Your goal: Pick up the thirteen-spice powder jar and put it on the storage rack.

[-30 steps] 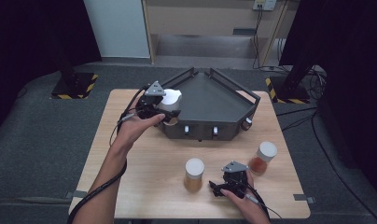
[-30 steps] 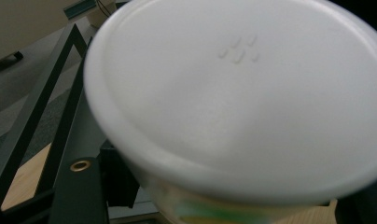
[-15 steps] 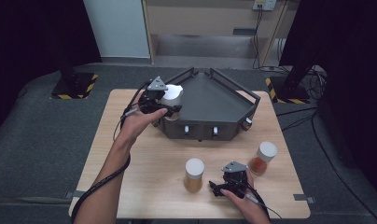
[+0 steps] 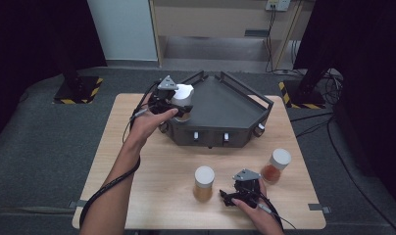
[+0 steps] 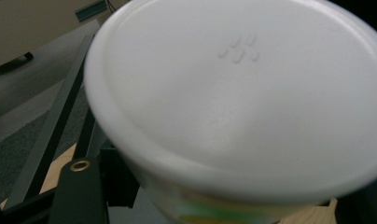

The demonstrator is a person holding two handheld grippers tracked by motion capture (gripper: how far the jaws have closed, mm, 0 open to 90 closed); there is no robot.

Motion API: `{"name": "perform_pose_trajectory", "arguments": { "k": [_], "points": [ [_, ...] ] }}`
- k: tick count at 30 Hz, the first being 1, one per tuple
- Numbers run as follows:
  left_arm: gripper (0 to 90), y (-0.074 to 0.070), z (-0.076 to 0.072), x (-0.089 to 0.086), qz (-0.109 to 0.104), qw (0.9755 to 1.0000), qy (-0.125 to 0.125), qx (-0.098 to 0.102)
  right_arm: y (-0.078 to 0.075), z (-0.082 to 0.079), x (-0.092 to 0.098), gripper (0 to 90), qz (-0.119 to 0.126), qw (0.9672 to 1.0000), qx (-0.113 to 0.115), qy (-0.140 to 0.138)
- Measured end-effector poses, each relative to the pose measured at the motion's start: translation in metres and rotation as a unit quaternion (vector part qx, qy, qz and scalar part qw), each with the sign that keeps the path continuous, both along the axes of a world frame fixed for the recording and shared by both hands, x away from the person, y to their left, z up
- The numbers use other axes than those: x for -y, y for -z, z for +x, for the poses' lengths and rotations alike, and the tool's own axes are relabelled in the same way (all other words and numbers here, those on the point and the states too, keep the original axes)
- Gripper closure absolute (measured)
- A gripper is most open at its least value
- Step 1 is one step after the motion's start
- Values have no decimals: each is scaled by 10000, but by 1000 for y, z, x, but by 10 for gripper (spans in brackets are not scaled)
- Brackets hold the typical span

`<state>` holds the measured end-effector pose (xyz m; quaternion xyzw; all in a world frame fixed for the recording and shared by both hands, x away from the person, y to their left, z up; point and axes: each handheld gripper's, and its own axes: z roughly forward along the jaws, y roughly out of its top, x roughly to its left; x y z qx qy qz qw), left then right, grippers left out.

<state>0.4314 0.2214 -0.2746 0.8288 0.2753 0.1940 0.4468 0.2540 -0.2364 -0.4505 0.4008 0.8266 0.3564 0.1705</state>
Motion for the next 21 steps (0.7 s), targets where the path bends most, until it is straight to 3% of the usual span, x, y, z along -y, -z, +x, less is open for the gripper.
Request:
{"name": "perform_pose_trajectory", "arguments": {
  "k": [21],
  "points": [
    [293, 9, 20, 7, 62, 9997, -157, -169, 0, 0, 0, 12, 10, 10000, -2, -3]
  ]
}}
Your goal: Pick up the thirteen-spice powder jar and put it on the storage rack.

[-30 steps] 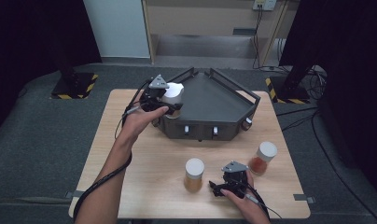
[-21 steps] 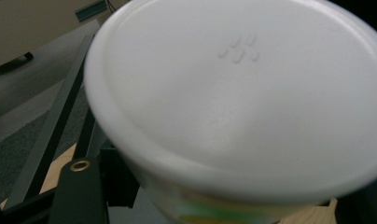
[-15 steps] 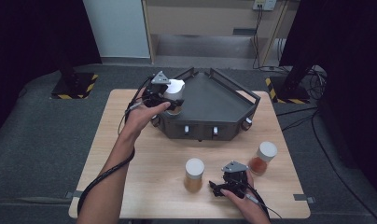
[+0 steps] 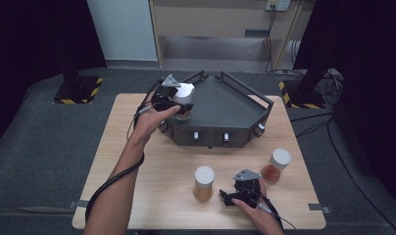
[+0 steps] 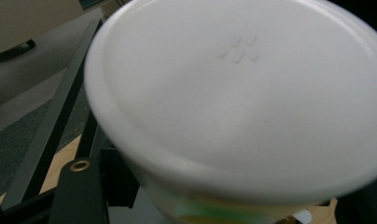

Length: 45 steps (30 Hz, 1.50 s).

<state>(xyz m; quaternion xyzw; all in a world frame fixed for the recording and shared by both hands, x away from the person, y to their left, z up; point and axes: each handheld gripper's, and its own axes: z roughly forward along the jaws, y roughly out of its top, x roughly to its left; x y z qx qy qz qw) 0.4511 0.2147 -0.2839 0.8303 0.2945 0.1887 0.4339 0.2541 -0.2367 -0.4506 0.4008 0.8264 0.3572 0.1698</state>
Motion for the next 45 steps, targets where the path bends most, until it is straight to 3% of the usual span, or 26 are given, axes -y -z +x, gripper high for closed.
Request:
{"name": "perform_pose_trajectory", "arguments": {
  "k": [21, 26, 45],
  "points": [
    [292, 11, 8, -3, -135, 9997, -110, -154, 0, 0, 0, 12, 1, 10000, 6, -3],
    [293, 12, 9, -1, -60, 9997, -171, -188, 0, 0, 0, 12, 0, 10000, 5, -3],
    [289, 14, 9, -1, -123, 9991, -301, -254, 0, 0, 0, 13, 2, 10000, 5, -4]
  ]
}}
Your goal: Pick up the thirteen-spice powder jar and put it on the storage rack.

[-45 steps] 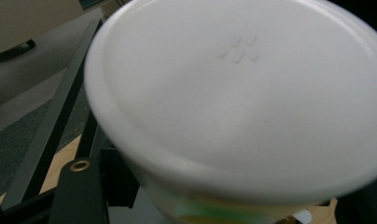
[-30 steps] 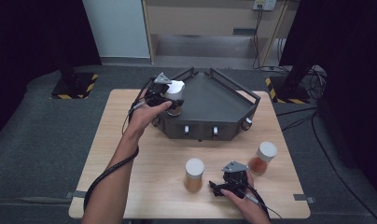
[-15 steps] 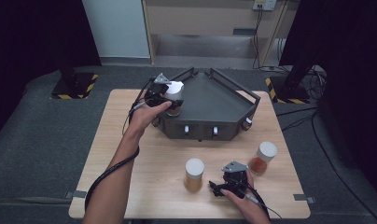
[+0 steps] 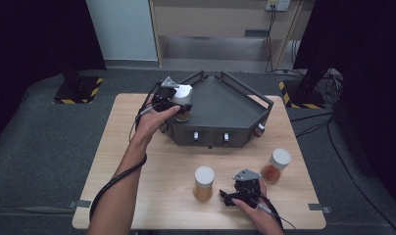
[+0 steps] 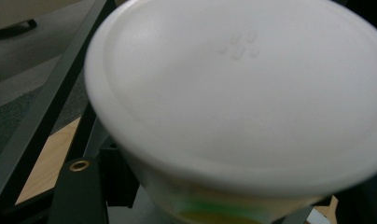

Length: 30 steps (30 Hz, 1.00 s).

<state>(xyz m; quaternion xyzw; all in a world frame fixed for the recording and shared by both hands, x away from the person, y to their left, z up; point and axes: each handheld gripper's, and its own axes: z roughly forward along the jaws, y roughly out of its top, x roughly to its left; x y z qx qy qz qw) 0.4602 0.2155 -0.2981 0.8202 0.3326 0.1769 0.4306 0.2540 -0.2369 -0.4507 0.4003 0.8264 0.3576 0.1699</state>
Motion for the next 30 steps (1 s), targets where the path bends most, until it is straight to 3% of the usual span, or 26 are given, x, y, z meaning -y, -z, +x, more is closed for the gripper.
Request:
{"name": "perform_pose_trajectory", "arguments": {
  "k": [9, 19, 30],
  "points": [
    [241, -5, -2, 4, 124, 9999, 4, 73, 0, 0, 0, 13, -1, 10000, 2, 1],
    [82, -8, -15, 4, 400, 9989, -117, 228, 0, 0, 0, 13, 0, 10000, -7, 6],
    [56, -6, -38, -10, 338, 9986, -169, 359, 0, 0, 0, 13, -4, 10000, -1, 3]
  ]
}}
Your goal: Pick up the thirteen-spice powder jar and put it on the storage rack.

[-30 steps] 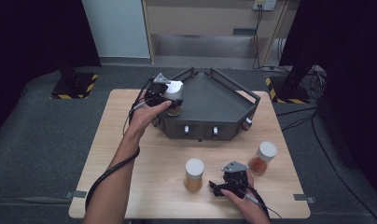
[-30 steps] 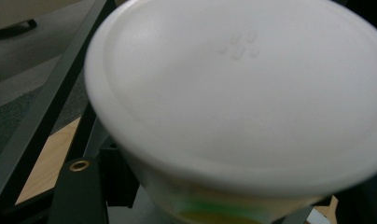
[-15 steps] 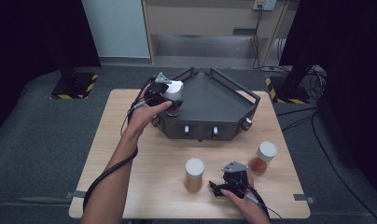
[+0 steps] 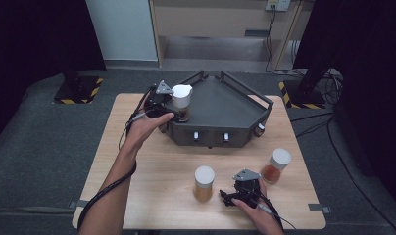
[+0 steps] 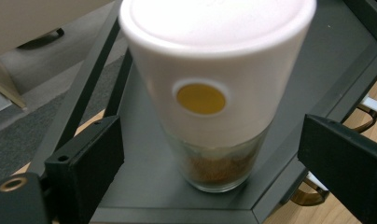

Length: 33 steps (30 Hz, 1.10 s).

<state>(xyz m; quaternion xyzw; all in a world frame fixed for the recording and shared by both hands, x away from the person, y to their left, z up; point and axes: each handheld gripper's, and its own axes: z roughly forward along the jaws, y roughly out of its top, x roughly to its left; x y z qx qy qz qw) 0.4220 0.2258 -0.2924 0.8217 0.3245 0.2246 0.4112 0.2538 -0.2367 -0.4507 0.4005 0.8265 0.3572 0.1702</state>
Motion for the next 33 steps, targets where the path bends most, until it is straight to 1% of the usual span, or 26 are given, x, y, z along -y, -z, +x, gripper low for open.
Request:
{"name": "perform_pose_trajectory", "arguments": {
  "k": [6, 11, 15, 20, 29, 33],
  "points": [
    [52, 1, -13, -9, -156, 9998, -48, 98, 0, 0, 0, 13, -6, 10000, 2, -2],
    [51, 2, -22, -13, -133, 9998, 16, 120, 0, 0, 0, 13, 0, 10000, 0, 1],
    [48, 4, -29, -17, -123, 9999, 12, 112, 0, 0, 0, 13, 2, 10000, -6, 6],
    [44, 7, -39, -23, -162, 9998, -10, 120, 0, 0, 0, 13, 3, 10000, -8, 7],
    [38, 13, -56, -32, -95, 9999, -79, 6, 0, 0, 0, 13, -9, 10000, 0, 6],
    [37, 19, -63, -39, -119, 9998, -171, -53, 0, 0, 0, 13, -9, 10000, 0, 6]
  ]
}}
